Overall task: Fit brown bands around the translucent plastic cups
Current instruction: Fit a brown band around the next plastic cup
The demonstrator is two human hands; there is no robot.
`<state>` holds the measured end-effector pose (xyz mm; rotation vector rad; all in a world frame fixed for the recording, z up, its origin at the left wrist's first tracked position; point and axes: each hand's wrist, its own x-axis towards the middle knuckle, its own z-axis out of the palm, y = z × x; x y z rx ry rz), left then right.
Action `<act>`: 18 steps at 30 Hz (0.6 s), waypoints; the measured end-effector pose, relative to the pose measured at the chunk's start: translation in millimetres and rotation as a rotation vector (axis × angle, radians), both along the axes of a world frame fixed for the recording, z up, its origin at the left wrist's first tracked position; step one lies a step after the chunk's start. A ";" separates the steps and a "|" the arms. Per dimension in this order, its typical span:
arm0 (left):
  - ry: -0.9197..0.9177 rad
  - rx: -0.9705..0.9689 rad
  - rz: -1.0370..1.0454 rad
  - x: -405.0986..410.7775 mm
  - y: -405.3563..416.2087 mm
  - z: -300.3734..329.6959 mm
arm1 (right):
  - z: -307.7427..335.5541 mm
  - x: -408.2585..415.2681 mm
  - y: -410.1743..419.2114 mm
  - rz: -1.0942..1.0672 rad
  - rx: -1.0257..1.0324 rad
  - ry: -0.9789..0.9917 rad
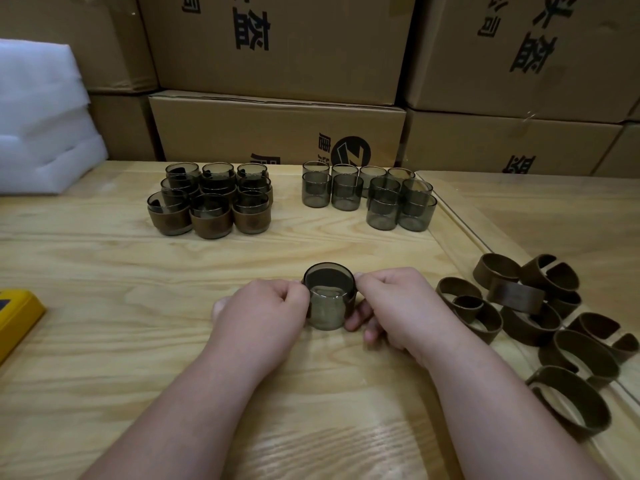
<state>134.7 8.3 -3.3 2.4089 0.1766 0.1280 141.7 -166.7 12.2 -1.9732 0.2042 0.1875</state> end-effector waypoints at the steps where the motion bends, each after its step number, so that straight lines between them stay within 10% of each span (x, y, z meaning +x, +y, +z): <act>1: -0.001 -0.001 -0.002 0.7 0.2 -0.7 | -0.4 0.0 -0.2 0.000 -0.001 0.000; 18: -0.161 -0.354 -0.209 -4.1 1.8 -6.2 | -13.1 -8.0 -1.0 -0.045 0.063 -0.299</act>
